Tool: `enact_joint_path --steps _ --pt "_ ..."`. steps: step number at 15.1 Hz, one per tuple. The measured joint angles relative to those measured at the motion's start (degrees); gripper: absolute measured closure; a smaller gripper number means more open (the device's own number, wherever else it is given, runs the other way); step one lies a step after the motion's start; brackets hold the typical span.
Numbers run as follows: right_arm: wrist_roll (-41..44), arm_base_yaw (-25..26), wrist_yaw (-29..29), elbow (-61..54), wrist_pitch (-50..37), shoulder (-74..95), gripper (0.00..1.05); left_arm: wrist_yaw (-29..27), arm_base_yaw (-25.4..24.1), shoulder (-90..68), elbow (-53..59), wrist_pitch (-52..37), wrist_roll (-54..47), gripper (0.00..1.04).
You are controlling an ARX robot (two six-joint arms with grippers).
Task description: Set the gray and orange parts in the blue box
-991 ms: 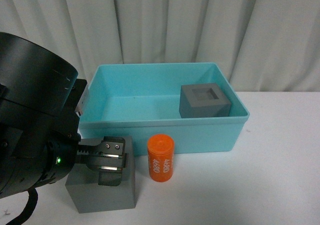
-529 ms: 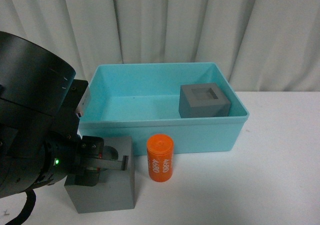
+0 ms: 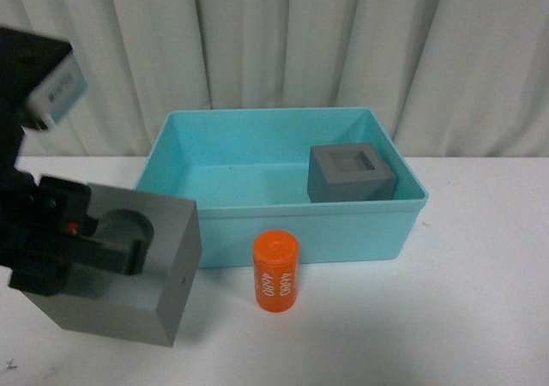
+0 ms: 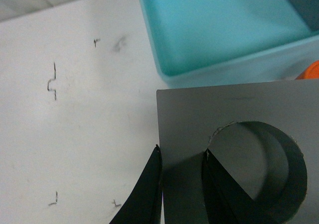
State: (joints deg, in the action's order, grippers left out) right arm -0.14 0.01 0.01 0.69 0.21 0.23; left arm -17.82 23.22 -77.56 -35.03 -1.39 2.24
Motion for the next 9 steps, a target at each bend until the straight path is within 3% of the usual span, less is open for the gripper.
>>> enact_joint_path --steps 4,7,9 --pt "0.0 0.0 0.0 0.0 0.0 0.0 0.06 -0.26 7.26 3.87 -12.57 4.0 -0.66 0.87" --pt "0.0 0.0 0.0 0.0 0.0 0.0 0.06 0.39 10.88 -9.33 -23.78 5.97 2.21 0.88" --pt "0.0 0.0 0.0 0.0 0.0 0.0 0.06 0.37 10.23 -18.82 -30.27 6.69 4.15 0.88"
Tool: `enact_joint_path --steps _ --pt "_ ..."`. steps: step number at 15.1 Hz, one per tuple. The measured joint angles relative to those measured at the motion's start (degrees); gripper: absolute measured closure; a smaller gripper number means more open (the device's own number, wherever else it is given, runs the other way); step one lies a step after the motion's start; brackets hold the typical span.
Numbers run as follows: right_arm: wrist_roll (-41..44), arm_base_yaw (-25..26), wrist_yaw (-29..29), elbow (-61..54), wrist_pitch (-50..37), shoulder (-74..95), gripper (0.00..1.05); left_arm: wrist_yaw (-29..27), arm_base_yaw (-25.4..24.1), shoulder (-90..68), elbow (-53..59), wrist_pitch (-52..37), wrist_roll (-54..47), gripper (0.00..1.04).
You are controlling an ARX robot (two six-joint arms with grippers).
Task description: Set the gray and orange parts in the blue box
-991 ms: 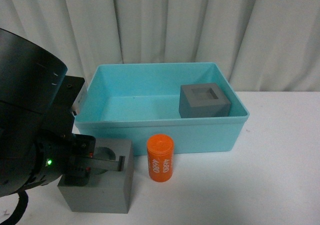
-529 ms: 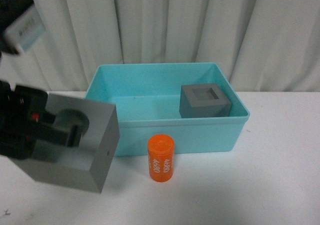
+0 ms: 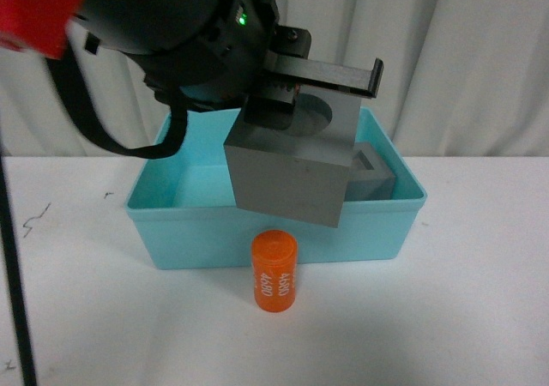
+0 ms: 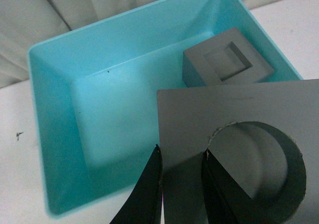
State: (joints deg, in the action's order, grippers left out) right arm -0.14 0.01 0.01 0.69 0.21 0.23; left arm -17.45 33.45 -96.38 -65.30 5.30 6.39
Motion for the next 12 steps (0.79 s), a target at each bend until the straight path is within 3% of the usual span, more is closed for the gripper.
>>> enact_joint_path --steps 5,9,12 --pt "0.0 0.0 0.0 0.0 0.0 0.0 0.06 -0.66 -4.83 -13.35 -12.85 0.9 4.66 0.88" --pt "0.0 0.0 0.0 0.0 0.0 0.0 0.06 -1.22 -10.56 -15.15 -12.81 -0.66 5.2 0.88" --pt "-0.02 0.0 0.0 0.0 -0.02 0.0 0.06 -1.53 -12.13 -16.87 -12.68 -1.64 5.16 0.88"
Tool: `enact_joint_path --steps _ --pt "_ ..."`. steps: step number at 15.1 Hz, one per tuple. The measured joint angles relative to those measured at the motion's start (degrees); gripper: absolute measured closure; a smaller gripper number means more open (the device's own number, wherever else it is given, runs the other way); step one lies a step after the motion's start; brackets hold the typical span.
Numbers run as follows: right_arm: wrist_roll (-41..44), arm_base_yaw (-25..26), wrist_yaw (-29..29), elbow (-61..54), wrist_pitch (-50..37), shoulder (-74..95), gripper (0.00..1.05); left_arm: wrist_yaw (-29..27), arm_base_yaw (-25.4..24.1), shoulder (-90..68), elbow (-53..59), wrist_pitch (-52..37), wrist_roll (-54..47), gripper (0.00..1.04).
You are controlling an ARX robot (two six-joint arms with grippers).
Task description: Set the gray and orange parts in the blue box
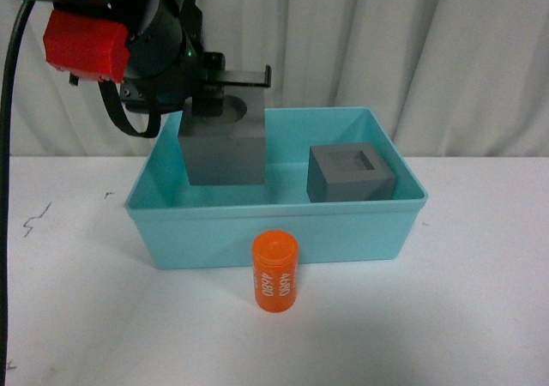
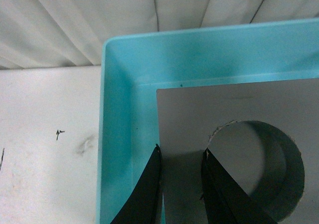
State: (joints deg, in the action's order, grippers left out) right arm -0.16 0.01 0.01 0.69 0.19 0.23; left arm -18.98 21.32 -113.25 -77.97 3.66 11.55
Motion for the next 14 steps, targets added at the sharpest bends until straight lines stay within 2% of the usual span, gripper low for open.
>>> enact_joint_path --steps 7,11,14 --pt "0.02 0.0 0.0 0.0 0.0 0.0 0.06 -0.39 -3.08 -2.23 0.83 1.42 -1.73 0.88" --pt "0.02 0.0 0.0 0.0 0.0 0.0 0.06 4.04 -2.78 1.49 4.15 -0.61 -2.64 0.31" --pt "0.02 0.0 0.0 0.0 0.02 0.0 0.06 6.21 -2.75 8.13 7.72 -3.52 -2.99 0.08"
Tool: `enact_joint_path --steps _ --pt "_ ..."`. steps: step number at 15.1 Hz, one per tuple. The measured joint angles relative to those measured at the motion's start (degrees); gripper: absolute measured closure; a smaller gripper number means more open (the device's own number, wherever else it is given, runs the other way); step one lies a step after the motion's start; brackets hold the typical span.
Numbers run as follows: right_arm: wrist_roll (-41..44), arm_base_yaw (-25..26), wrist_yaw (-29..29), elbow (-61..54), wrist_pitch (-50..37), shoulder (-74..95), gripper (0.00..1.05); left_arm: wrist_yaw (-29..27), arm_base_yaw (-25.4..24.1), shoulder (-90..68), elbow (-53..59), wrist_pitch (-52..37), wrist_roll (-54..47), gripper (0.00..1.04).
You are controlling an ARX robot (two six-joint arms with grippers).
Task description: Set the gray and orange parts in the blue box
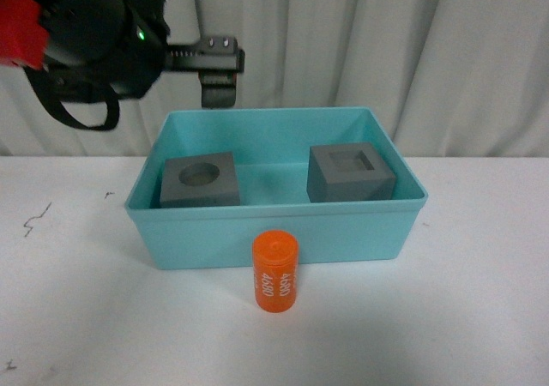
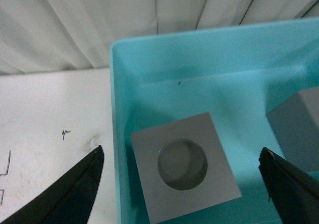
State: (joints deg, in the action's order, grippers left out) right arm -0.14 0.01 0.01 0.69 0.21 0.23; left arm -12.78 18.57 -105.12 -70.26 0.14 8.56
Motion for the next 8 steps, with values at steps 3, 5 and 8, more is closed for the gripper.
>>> enact_joint_path --steps 3,5,8 --pt "0.0 0.0 0.0 0.0 -0.02 0.0 0.06 2.27 1.16 9.16 6.19 -5.27 -1.38 0.07" --pt "0.0 0.0 0.0 0.0 -0.02 0.0 0.06 4.24 2.16 13.92 10.56 -9.01 -2.67 0.07" --pt "0.0 0.0 0.0 0.0 0.0 0.0 0.06 5.97 3.19 22.29 16.87 -10.27 -4.22 0.07"
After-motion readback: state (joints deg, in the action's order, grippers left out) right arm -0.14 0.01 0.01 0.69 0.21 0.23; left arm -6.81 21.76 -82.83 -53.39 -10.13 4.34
